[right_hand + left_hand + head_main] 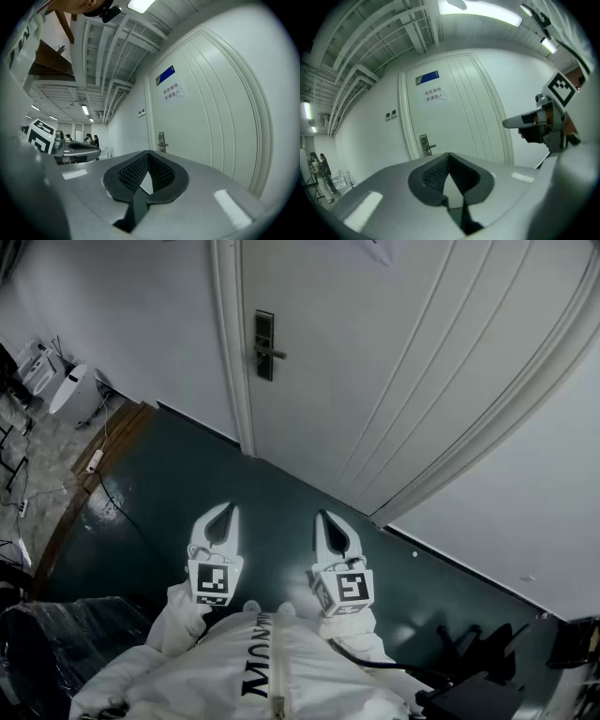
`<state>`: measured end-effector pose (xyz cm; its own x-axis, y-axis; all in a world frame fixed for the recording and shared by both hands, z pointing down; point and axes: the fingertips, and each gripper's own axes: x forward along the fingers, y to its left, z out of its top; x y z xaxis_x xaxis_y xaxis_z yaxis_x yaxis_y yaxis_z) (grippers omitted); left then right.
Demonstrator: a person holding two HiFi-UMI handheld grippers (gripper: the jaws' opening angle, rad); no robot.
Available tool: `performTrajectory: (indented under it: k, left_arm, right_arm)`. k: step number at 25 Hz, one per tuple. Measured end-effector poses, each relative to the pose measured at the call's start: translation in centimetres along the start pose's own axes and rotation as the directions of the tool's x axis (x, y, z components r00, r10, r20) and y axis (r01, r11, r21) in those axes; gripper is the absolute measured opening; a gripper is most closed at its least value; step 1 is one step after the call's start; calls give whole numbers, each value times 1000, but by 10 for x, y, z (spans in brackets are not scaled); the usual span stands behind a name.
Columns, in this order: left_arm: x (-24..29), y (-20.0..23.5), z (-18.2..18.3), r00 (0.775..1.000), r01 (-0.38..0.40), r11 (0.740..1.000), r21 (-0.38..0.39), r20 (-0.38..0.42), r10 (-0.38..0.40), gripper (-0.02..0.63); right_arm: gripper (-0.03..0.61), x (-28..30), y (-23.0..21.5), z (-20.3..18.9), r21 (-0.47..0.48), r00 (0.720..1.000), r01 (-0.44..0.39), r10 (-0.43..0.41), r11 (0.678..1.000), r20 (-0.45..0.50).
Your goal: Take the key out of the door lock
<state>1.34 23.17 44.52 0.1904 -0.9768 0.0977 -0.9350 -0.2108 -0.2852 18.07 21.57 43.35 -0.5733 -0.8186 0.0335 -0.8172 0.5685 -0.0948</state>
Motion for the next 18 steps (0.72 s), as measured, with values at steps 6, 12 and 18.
performTrajectory:
  k: [6,12,18]
  left_arm:
    - [-3,1,-3,1000,-11,1000,3,-10,11,0]
    - [-2,7,-7,999,-26,1000,-15,-22,25,0]
    - [3,-26,-1,998,-49,999,3,-25,49,0]
  right_arm:
    - [-2,0,1,-3,3,1000,-6,6,1000,-13]
    - [0,6,7,2,14,999,-51,51,999,-4]
    - [0,-12,-22,-8,34,996,-87,87,996,-6]
